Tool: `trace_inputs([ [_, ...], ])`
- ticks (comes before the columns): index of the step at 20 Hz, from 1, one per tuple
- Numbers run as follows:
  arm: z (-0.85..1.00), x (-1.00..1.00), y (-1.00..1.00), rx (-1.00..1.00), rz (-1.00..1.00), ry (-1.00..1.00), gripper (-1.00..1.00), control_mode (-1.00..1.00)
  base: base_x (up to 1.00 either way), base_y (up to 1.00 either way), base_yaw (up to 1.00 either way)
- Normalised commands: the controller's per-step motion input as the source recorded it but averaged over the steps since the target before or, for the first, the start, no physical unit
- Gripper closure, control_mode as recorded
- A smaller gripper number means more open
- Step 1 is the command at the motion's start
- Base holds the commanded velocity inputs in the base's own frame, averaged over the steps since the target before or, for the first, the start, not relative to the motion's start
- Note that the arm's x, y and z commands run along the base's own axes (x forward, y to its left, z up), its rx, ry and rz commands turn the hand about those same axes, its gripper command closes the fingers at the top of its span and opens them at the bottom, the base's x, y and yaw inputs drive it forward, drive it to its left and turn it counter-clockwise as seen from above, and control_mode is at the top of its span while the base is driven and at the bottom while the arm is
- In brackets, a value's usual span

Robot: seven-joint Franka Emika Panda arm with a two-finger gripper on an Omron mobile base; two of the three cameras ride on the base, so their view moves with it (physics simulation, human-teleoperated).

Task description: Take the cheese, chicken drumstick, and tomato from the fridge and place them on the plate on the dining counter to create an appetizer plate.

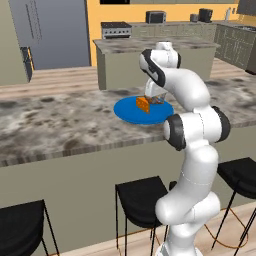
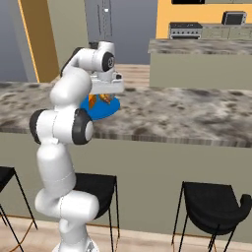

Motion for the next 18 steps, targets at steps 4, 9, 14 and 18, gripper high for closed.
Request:
trace_inputs([
  [4, 0.20, -0.67, 0.33, -0.05, -0.01, 0.00, -1.00, -1.00, 0.00, 0.00, 0.00],
  [9, 0.66, -0.82, -0.02, 0.00, -0.03, -0.05, -1.00, -1.00, 0.00, 0.00, 0.00],
  [14, 0.23, -1.00, -0.15, 0.00, -0.10, -0.27, -1.00, -1.00, 0.00, 0.00, 0.00],
  [18, 0.16, -1.00, 0.00, 0.00, -0.14, -0.36, -1.00, -1.00, 0.00, 0.00, 0.00],
])
